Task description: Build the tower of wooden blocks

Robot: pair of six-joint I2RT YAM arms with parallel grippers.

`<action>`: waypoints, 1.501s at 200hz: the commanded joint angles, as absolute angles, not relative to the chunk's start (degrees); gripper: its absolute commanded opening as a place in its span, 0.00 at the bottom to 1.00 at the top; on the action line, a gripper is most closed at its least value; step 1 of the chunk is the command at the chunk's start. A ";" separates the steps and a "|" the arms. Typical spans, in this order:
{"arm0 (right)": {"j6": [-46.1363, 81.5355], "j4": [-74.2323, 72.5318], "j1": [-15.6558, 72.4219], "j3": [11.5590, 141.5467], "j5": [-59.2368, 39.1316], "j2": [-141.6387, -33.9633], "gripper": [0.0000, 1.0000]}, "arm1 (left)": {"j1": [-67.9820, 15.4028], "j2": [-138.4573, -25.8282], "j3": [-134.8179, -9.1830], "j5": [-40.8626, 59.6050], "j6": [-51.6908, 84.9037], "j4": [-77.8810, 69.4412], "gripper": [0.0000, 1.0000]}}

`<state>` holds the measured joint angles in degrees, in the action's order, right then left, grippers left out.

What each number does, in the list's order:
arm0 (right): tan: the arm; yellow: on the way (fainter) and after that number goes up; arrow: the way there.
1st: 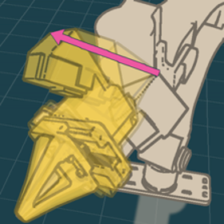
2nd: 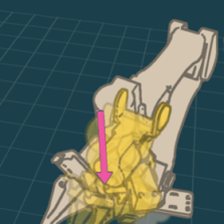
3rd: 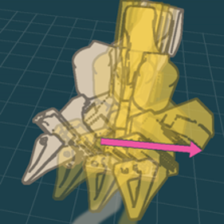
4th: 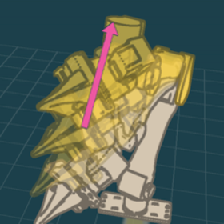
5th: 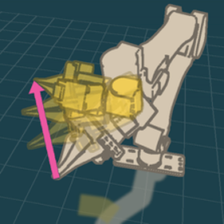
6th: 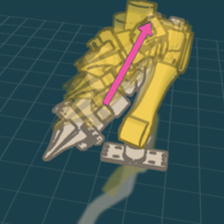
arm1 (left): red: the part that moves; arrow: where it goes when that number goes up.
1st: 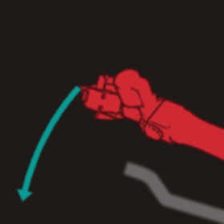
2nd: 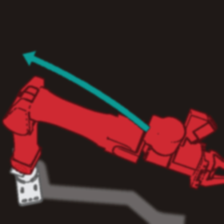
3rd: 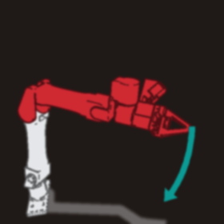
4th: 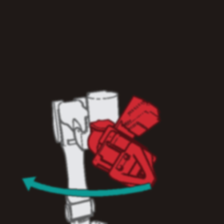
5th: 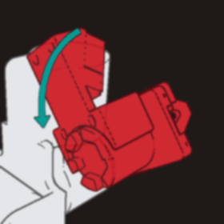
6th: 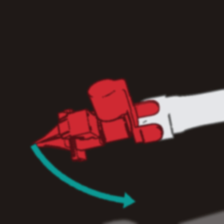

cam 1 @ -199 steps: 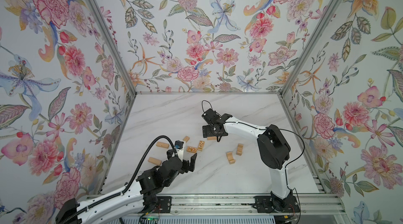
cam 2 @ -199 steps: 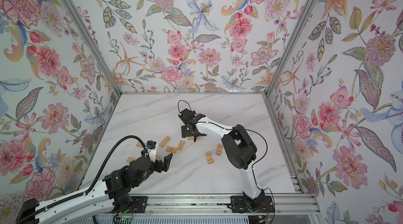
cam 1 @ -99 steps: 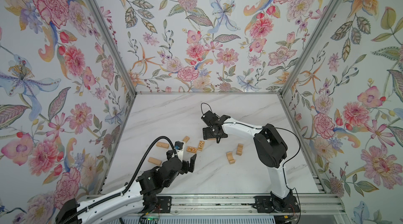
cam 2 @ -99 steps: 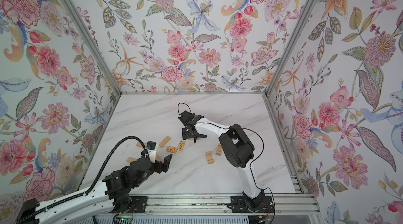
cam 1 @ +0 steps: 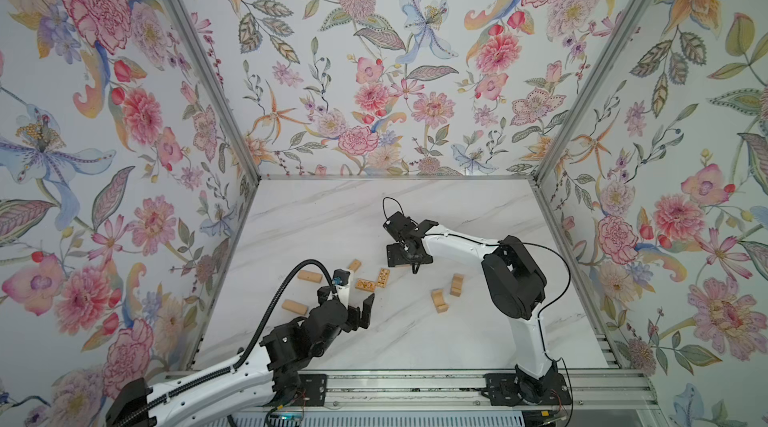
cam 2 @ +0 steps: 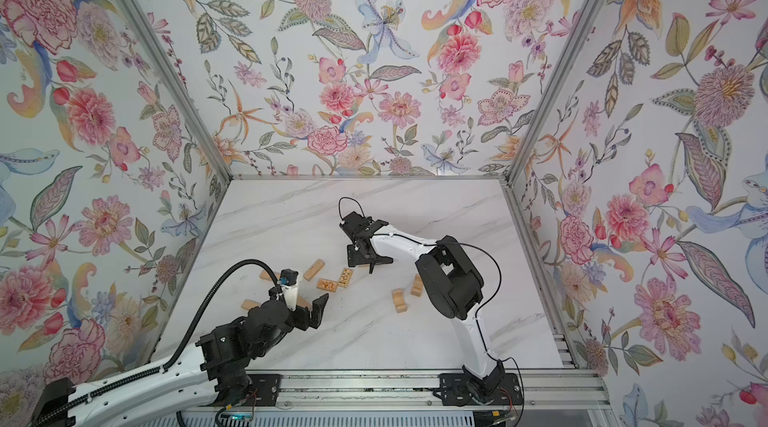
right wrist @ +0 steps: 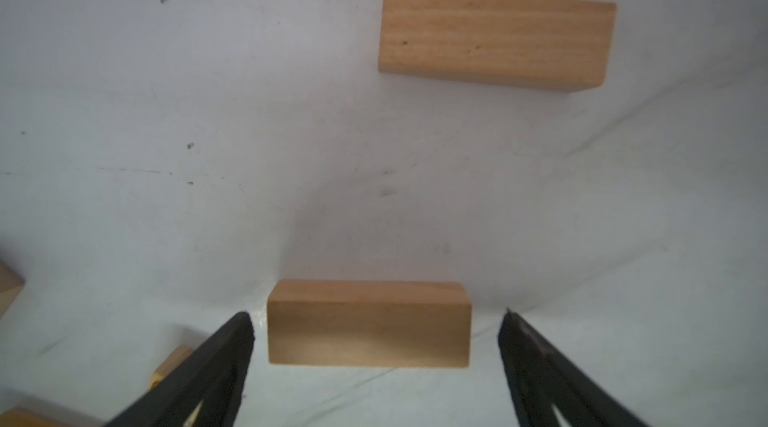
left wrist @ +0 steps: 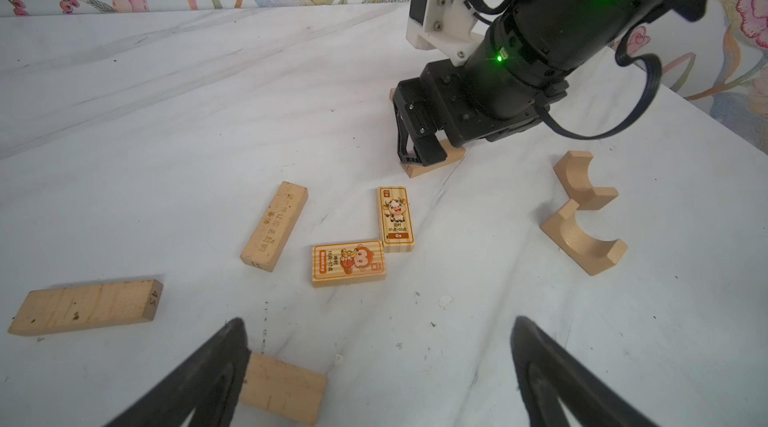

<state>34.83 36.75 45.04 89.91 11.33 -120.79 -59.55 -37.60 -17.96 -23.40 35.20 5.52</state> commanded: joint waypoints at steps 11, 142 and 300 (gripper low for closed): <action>35.61 37.88 45.85 90.24 10.99 -122.78 0.94 | -60.21 -37.71 -16.61 -25.27 35.84 5.96 0.99; 35.03 37.93 43.48 89.55 12.47 -121.08 0.69 | -60.21 -39.08 -17.18 -26.15 34.88 4.92 0.99; 32.21 40.39 38.16 98.92 11.58 -127.38 0.70 | -60.13 -45.84 -20.29 -28.21 31.32 1.26 0.99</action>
